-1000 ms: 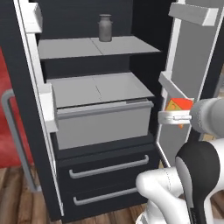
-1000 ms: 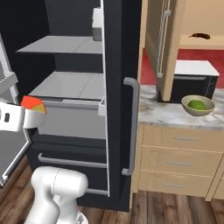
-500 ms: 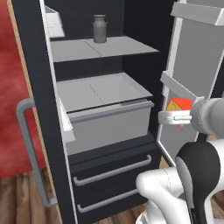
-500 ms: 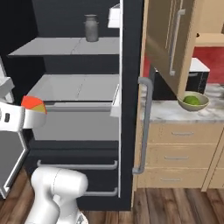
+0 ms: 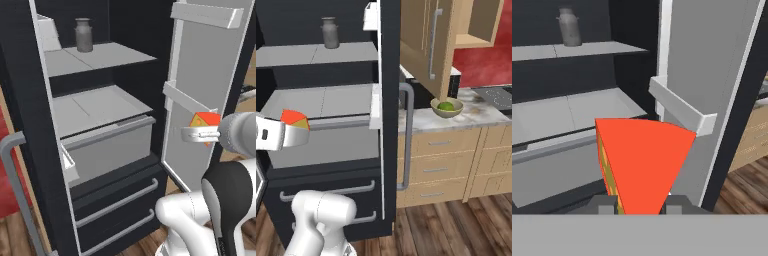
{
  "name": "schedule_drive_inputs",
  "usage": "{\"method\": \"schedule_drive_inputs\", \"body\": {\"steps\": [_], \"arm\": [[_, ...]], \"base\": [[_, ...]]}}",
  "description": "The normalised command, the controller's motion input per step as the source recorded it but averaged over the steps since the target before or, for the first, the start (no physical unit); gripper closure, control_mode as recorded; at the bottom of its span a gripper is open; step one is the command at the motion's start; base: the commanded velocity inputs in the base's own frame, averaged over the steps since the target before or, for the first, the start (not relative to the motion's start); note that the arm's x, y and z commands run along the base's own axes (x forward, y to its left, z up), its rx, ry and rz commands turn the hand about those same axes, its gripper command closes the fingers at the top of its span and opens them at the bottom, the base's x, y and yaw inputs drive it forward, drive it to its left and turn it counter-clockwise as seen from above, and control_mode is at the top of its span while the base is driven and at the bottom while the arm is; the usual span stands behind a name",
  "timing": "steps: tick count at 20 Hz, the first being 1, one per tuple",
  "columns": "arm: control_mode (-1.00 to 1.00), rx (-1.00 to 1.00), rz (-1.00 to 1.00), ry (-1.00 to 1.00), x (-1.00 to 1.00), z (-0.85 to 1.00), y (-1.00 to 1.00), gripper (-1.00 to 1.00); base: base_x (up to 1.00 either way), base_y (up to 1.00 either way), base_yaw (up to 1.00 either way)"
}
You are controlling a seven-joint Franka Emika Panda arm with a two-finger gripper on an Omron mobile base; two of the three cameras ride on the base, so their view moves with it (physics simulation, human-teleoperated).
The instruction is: Pick the cheese from the fridge and the cheese grater from the cabinet and place them next to the salad bowl.
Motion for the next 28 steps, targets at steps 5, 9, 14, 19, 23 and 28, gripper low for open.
{"method": "schedule_drive_inputs", "body": {"steps": [5, 9, 14, 19, 23, 28], "arm": [[1.00, 0.00, 0.00, 0.00, 0.00, 0.00, 0.00, 1.00], [1.00, 0.00, 0.00, 0.00, 0.00, 0.00, 0.00, 1.00], [1.00, 0.00, 0.00, 0.00, 0.00, 0.00, 0.00, 1.00], [1.00, 0.00, 0.00, 0.00, 0.00, 0.00, 0.00, 1.00], [1.00, 0.00, 0.00, 0.00, 0.00, 0.00, 0.00, 1.00], [1.00, 0.00, 0.00, 0.00, 0.00, 0.00, 0.00, 1.00]], "base": [[-0.73, 0.43, -0.41], [-0.92, 0.28, -0.41], [-1.00, 0.04, -0.52], [-0.65, 0.04, -0.68], [-0.53, 0.00, -0.80], [-0.46, -0.02, -0.80]]}}
